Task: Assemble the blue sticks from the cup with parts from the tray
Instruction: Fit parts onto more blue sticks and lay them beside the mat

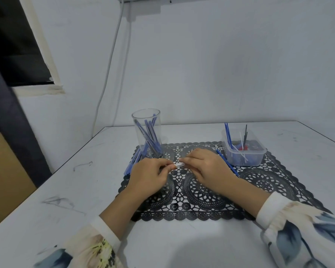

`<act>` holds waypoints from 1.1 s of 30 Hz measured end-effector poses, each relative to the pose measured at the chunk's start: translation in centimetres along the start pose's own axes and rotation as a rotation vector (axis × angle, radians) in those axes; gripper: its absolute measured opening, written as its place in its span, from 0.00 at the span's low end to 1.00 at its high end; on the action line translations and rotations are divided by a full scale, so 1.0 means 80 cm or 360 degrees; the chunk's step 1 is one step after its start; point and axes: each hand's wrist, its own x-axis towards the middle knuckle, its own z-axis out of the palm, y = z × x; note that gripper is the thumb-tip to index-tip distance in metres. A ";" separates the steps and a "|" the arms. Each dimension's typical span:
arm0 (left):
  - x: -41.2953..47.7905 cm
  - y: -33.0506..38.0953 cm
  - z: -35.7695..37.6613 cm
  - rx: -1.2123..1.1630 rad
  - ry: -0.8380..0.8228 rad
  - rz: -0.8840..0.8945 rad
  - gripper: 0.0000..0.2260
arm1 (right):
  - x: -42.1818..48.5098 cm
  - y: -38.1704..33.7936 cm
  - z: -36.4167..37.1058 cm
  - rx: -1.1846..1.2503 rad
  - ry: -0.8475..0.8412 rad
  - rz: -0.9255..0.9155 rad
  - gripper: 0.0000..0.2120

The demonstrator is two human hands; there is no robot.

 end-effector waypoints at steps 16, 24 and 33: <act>0.005 0.000 0.006 -0.0280 -0.0109 -0.0263 0.07 | -0.002 0.014 0.004 -0.0067 0.0116 -0.0087 0.12; 0.003 -0.002 0.005 -0.0077 0.0001 -0.0109 0.09 | 0.000 0.009 0.000 -0.0015 -0.0041 0.0086 0.15; 0.002 -0.007 0.002 0.0059 0.0195 0.0069 0.09 | 0.001 0.007 -0.001 0.0035 -0.0179 0.0224 0.19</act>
